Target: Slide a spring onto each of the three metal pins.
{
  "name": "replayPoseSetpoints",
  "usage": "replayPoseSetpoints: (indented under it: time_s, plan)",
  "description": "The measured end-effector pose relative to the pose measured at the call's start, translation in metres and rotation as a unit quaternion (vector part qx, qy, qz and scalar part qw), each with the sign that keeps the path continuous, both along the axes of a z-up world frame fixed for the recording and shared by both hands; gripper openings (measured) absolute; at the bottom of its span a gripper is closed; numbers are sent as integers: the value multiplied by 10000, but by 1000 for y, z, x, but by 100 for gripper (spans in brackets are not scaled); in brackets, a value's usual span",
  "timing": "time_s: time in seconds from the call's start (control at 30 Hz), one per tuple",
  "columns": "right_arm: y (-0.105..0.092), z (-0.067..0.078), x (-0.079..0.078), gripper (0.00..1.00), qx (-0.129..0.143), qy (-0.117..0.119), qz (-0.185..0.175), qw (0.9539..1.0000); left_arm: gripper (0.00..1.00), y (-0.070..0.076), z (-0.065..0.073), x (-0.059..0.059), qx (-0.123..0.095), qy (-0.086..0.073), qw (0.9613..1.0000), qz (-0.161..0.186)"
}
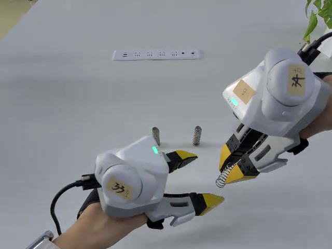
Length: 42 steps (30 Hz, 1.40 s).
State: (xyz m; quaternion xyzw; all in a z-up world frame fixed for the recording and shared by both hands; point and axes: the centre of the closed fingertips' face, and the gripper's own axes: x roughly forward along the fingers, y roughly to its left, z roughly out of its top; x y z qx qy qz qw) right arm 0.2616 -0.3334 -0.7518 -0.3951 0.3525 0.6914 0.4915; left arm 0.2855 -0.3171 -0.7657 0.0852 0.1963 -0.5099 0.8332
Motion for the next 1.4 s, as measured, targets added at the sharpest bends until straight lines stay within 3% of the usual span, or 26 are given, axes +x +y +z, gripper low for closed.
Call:
replayPoseSetpoints:
  time_s: [0.33, 0.4, 0.5, 0.57, 0.67, 0.8, 1.03, 1.3, 1.33, 1.4]
  plan:
    - [-5, -1, 2, 7, -70, -24, -23, 10000, 86, 24, -9, 7, 76, 15, 9986, 527]
    - [-6, -2, 2, 7, -84, -30, -31, 10000, 91, 28, -12, 8, 50, 96, 9979, 632]
    - [-8, -3, 4, 7, -92, -15, -56, 9999, 98, 37, -13, 12, 95, 31, 9964, 847]
    - [-10, -5, 6, 7, -115, -13, -79, 9999, 99, 42, -12, 15, 91, -29, 9953, 967]
    - [-14, -7, 9, 7, -143, -4, -130, 9998, 99, 48, -12, 16, 55, 83, 9940, 1089]
    - [-20, -10, 15, 7, -194, -25, -229, 9995, 99, 54, -12, 18, 68, 57, 9927, 1204]
    - [-39, -17, 43, 7, -364, -171, -408, 9984, 99, 65, -13, 19, 81, 65, 9903, 1388]
    - [-48, -3, 68, 7, -468, -386, -559, 9966, 99, 74, -18, 18, 118, 124, 9887, 1488]
    - [-49, -6, 80, 7, -477, -434, -569, 9963, 99, 74, -18, 18, 112, 125, 9888, 1485]
    - [-51, -3, 87, 7, -519, -494, -586, 9957, 99, 75, -18, 19, 108, 133, 9884, 1506]
